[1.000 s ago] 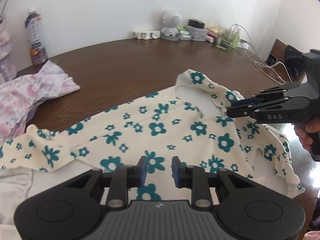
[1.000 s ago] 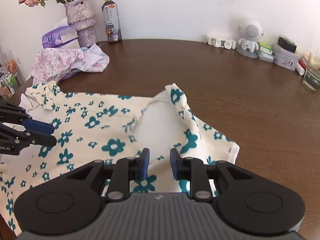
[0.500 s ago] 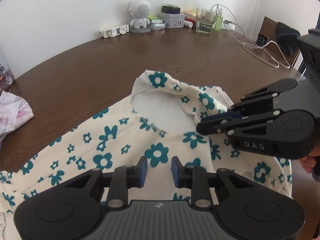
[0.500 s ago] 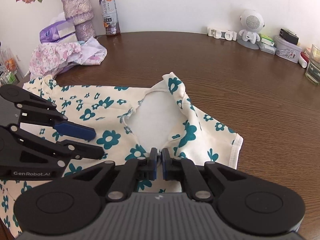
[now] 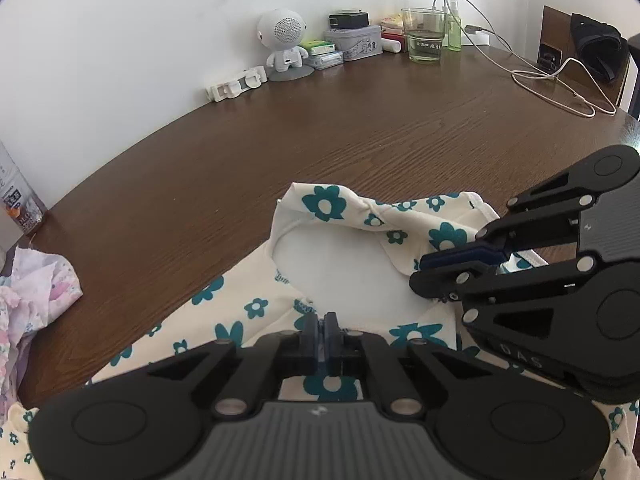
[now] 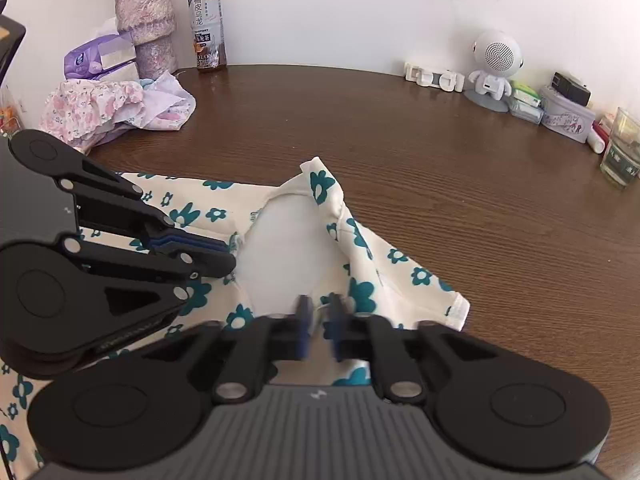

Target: Fold clothes

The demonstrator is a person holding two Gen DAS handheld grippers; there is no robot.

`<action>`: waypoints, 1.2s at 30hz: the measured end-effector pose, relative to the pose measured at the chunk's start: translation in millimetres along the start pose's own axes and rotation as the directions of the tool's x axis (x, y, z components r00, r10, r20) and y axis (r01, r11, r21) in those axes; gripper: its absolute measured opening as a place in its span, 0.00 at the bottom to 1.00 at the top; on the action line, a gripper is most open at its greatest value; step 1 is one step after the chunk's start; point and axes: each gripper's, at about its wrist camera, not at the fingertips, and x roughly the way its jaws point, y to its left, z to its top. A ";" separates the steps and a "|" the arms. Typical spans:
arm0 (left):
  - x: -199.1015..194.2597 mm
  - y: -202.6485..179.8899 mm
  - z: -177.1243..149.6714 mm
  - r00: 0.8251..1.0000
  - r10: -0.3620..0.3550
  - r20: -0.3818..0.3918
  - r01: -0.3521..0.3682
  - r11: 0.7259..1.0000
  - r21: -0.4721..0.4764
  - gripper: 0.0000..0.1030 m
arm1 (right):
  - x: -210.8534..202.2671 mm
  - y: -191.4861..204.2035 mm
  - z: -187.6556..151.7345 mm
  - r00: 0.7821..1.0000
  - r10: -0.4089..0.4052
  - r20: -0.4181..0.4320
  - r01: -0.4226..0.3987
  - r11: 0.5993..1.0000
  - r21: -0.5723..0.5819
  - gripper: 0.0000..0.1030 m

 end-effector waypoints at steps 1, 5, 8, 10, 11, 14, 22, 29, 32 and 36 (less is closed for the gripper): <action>-0.9 1.4 0.8 1.000 -0.003 0.010 0.003 1.000 -0.011 0.01 | -0.5 -2.0 0.1 1.000 0.003 0.004 -0.003 1.000 0.013 0.02; -3.0 8.7 2.0 1.000 -0.003 0.030 0.004 0.999 -0.049 0.01 | -9.4 -8.5 3.0 0.998 -0.011 0.066 0.007 0.998 0.067 0.02; 2.2 8.4 -2.5 1.000 -0.005 0.016 0.006 0.998 -0.059 0.01 | -10.9 -11.2 6.9 0.996 -0.007 0.087 -0.001 0.996 0.090 0.02; 1.7 8.2 -2.9 1.000 -0.006 0.025 0.007 0.998 -0.066 0.01 | -4.5 -11.9 6.9 0.997 -0.010 0.070 0.004 0.995 0.096 0.02; 0.6 8.2 -2.7 0.999 -0.001 0.033 0.003 0.998 -0.067 0.01 | 0.0 -11.8 5.7 0.998 -0.012 0.059 0.006 0.995 0.097 0.02; 0.7 8.7 -1.3 0.999 0.017 0.043 -0.014 0.998 -0.067 0.01 | 7.7 -12.1 2.1 0.999 -0.008 0.053 0.003 0.995 0.102 0.03; 0.3 17.9 -2.2 1.000 -0.018 0.026 0.020 0.996 -0.087 0.13 | -14.1 -8.6 1.3 0.998 0.030 0.049 -0.034 0.995 0.089 0.27; -23.0 15.3 -4.4 0.997 -0.003 0.083 0.007 0.998 -0.055 0.15 | -7.0 -0.9 -8.7 0.999 0.008 0.035 -0.009 0.999 0.051 0.19; -31.7 5.3 -8.4 0.996 -0.032 0.086 0.033 0.999 -0.016 0.15 | -5.1 0.5 -8.0 0.999 0.019 0.040 -0.021 0.999 0.040 0.08; -21.1 -2.8 -14.8 0.997 -0.061 0.045 0.062 0.998 -0.003 0.15 | -9.9 -0.9 -5.5 0.999 0.019 0.042 -0.021 0.998 0.058 0.08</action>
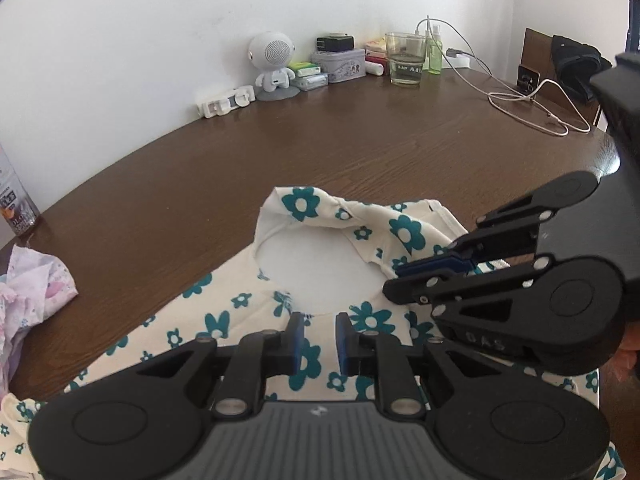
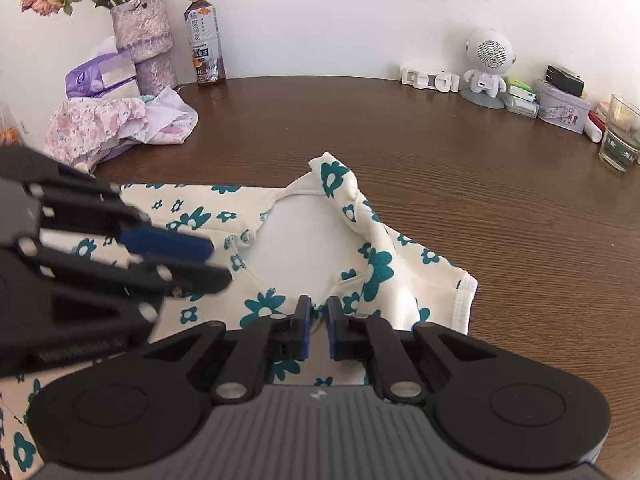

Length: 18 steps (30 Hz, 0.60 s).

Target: Fold clothes

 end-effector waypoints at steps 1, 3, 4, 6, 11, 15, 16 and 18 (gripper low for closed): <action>5.7 -0.1 -2.4 1.000 -0.001 -0.012 0.001 1.000 -0.004 0.15 | -4.9 -0.6 0.1 1.000 0.002 0.013 -0.002 1.000 0.007 0.08; 13.2 1.6 -6.4 1.000 -0.003 0.000 0.003 1.000 -0.014 0.15 | -19.0 -1.2 -0.2 0.999 0.004 0.052 -0.005 1.000 0.016 0.16; 14.7 1.9 -6.2 1.000 0.004 0.009 -0.004 1.000 -0.009 0.15 | -25.5 -0.9 -1.4 0.998 0.005 0.065 -0.006 1.000 0.011 0.18; 16.5 4.8 -5.1 1.000 0.004 0.010 -0.004 1.000 -0.028 0.13 | -35.0 0.0 -5.1 0.997 0.002 0.074 -0.002 1.000 -0.002 0.23; 13.4 9.6 -2.6 1.000 -0.006 0.012 0.007 0.998 -0.068 0.10 | -41.7 0.0 -21.9 0.996 -0.061 0.058 0.063 0.997 -0.041 0.32; 3.0 4.5 -1.4 0.998 -0.051 0.029 0.052 0.996 -0.066 0.11 | -31.2 -5.0 -31.8 0.997 -0.070 0.018 0.071 0.997 -0.042 0.33; 1.3 1.2 -0.6 0.997 -0.069 0.032 0.071 0.996 -0.057 0.11 | -28.0 -5.8 -33.2 0.998 -0.065 0.011 0.066 0.997 -0.045 0.31; 0.7 -7.4 1.5 0.996 -0.079 0.035 0.080 0.996 -0.034 0.11 | -25.0 -8.2 -32.5 0.998 -0.066 0.005 0.066 0.997 -0.045 0.06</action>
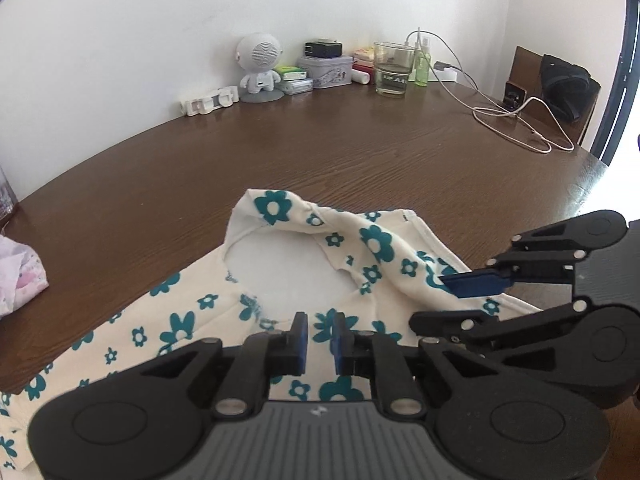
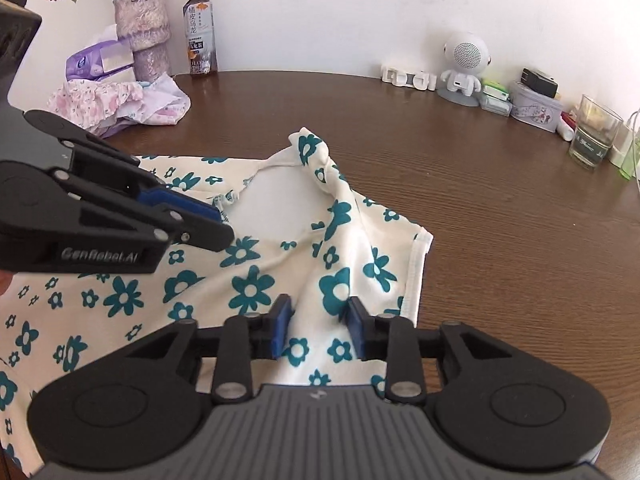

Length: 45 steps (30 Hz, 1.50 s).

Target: Fold clothes

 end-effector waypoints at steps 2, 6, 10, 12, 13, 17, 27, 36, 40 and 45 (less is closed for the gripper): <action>5.1 -8.1 1.2 1.000 0.013 -0.008 -0.013 0.999 0.031 0.11 | -3.1 -4.9 4.3 1.000 -0.005 0.006 0.005 1.000 0.016 0.06; 21.3 -8.0 -1.3 0.998 0.053 -0.023 -0.053 0.998 0.030 0.10 | -15.1 -7.6 6.8 0.998 -0.061 0.034 0.061 0.998 0.001 0.05; 20.9 -0.2 -0.7 0.998 0.060 -0.016 -0.060 0.998 -0.012 0.13 | -11.0 -17.0 4.9 0.998 -0.066 -0.003 0.066 0.998 0.019 0.09; 17.0 3.5 -1.0 0.999 0.049 -0.012 -0.050 0.998 -0.031 0.13 | -13.2 -21.1 6.5 0.998 -0.051 0.021 0.050 0.997 0.050 0.30; 14.6 4.3 -1.2 0.998 0.057 -0.007 -0.057 0.998 -0.034 0.13 | -14.2 -21.3 8.8 0.998 -0.039 0.040 0.037 0.998 0.056 0.39; 9.6 3.9 -1.3 0.999 0.041 -0.010 -0.041 0.998 -0.037 0.13 | -2.1 -17.4 23.2 0.998 -0.047 0.051 0.045 0.998 0.037 0.44; 9.0 4.2 -6.6 0.999 0.012 -0.035 -0.013 0.999 -0.036 0.15 | 8.8 -26.6 27.3 1.000 -0.013 0.024 0.011 0.996 0.088 0.26; 5.8 7.8 -10.3 0.998 0.002 -0.055 -0.005 0.999 -0.044 0.18 | 24.8 -18.8 52.9 0.998 -0.039 0.055 0.038 0.999 0.013 0.16; 0.1 10.7 -14.8 0.998 -0.005 -0.058 0.003 0.999 -0.047 0.18 | 41.9 -30.9 59.3 0.999 -0.031 0.022 0.030 0.998 0.054 0.02; -9.1 9.6 -17.3 0.998 -0.043 -0.040 0.042 0.998 -0.041 0.18 | 3.6 -42.0 40.4 0.993 0.066 0.097 -0.081 0.984 0.159 0.38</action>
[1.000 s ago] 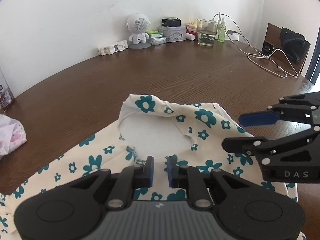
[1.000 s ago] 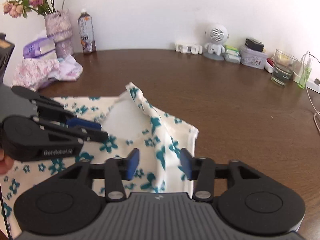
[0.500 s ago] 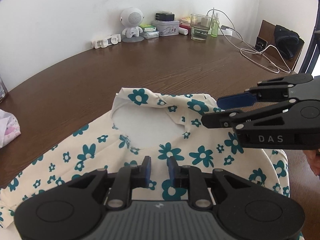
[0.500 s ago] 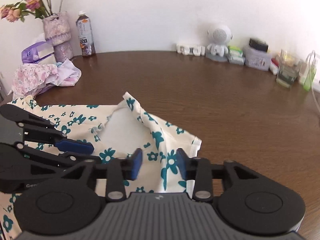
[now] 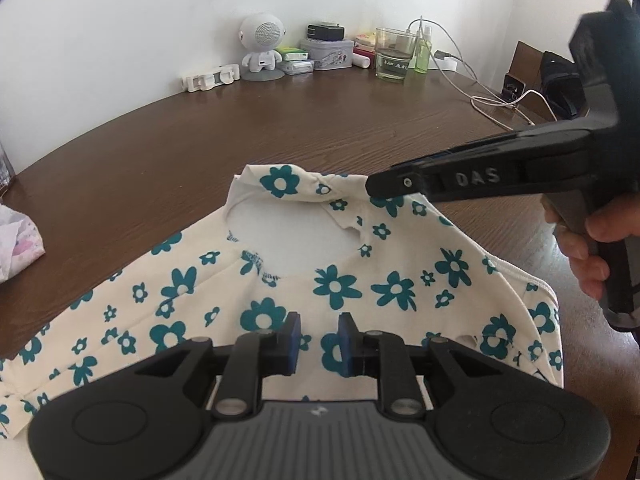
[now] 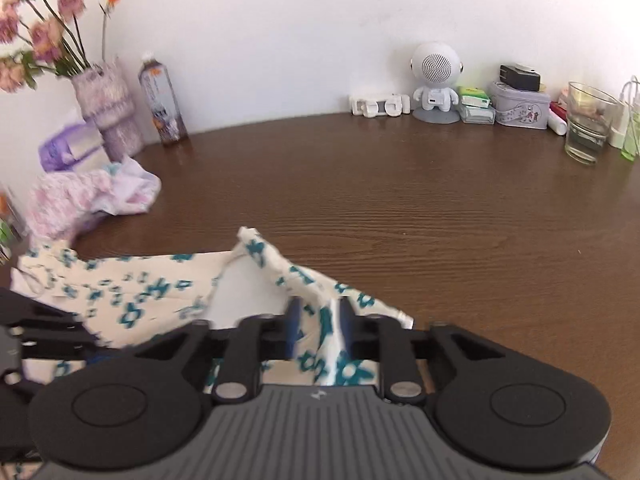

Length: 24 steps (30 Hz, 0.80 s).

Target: Fold clothes

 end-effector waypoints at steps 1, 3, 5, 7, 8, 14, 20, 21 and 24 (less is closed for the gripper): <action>-1.3 -3.0 -0.4 1.000 -0.013 0.001 0.013 1.000 0.008 0.18 | -11.6 3.6 -7.3 1.000 0.000 0.008 0.001 1.000 -0.022 0.38; -2.6 -9.8 -1.7 0.999 -0.037 0.000 0.037 0.999 0.026 0.18 | -28.6 9.7 -25.5 1.000 -0.018 -0.004 0.018 0.999 -0.044 0.39; 0.4 -18.1 -3.7 0.999 -0.042 -0.010 0.042 0.998 0.046 0.18 | -38.5 11.7 -44.1 0.999 -0.039 -0.030 0.037 0.998 -0.041 0.39; 5.2 -24.8 -5.5 0.999 -0.035 -0.021 0.036 0.997 0.063 0.18 | -43.1 12.7 -62.3 0.996 -0.061 -0.060 0.059 0.998 -0.035 0.38; 6.2 -27.1 -6.1 0.999 -0.029 -0.015 0.030 0.997 0.069 0.18 | -44.2 13.4 -70.5 0.995 -0.072 -0.074 0.069 0.997 -0.036 0.31; -1.2 -45.5 -5.5 0.997 -0.078 0.015 0.076 0.993 0.095 0.17 | -51.5 24.4 -77.5 0.987 -0.139 -0.085 0.124 0.980 -0.157 0.02; 9.0 -61.7 -11.1 0.999 -0.049 0.006 0.047 0.990 0.130 0.18 | -53.7 32.3 -72.9 0.980 -0.181 -0.081 0.160 0.963 -0.216 0.08; 8.5 -61.9 -11.2 0.999 -0.048 0.008 0.047 0.991 0.127 0.18 | -55.2 31.2 -74.6 0.981 -0.175 -0.082 0.155 0.967 -0.204 0.18; 1.8 -58.9 -10.4 0.997 -0.079 0.020 0.077 0.992 0.101 0.18 | -61.1 29.6 -82.8 0.985 -0.155 -0.070 0.140 0.974 -0.178 0.32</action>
